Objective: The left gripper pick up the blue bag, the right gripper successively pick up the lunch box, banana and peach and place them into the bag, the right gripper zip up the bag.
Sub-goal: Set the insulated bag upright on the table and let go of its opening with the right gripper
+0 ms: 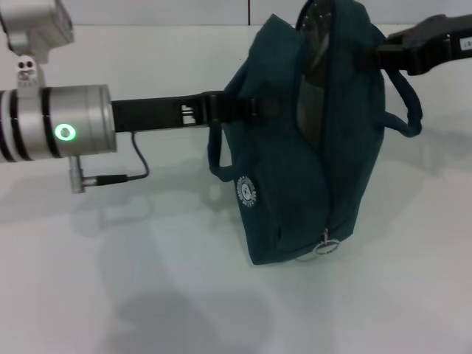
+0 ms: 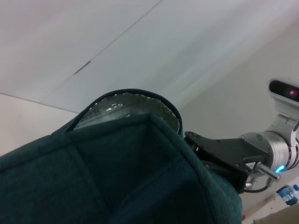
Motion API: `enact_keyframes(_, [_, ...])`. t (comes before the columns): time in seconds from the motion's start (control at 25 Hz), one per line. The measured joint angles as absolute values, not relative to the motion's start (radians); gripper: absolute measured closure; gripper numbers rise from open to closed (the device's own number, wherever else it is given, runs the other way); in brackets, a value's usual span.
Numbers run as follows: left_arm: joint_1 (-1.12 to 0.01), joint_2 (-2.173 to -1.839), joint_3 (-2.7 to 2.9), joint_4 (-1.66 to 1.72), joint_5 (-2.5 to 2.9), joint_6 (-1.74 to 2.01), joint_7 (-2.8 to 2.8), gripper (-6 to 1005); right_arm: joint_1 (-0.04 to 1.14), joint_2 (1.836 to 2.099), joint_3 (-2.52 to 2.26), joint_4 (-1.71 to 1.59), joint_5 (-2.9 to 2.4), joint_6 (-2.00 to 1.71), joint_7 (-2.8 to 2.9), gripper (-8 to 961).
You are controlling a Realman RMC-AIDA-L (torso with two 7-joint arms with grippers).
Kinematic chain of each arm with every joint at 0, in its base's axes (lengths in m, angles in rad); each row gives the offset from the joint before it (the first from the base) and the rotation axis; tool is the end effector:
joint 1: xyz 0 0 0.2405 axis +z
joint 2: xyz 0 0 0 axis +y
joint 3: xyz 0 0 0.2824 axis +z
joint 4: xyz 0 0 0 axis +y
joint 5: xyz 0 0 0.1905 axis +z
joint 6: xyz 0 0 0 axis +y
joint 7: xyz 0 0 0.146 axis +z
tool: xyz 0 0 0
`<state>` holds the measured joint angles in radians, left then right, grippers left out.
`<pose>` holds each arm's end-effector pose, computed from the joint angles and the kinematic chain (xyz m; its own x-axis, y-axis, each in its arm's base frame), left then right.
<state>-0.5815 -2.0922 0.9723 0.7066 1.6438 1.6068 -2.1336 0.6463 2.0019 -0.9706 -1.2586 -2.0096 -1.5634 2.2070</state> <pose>-0.1921 0.3353 -0.0232 0.3715 0.7858 0.4944 0.6916 -0.5895 0.4173 0.1586 0.3819 0.0579 0.8230 -0.4343 -0.3660 -0.5219 -0.8326 -0.1856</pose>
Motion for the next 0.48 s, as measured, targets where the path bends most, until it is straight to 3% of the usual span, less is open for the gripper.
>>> enact_keyframes(0.48, [-0.58, -2.092, 1.003, 0.655, 1.617, 1.485, -2.108, 938, 0.659, 2.004, -0.957, -1.172, -2.018, -1.517, 2.144, 891])
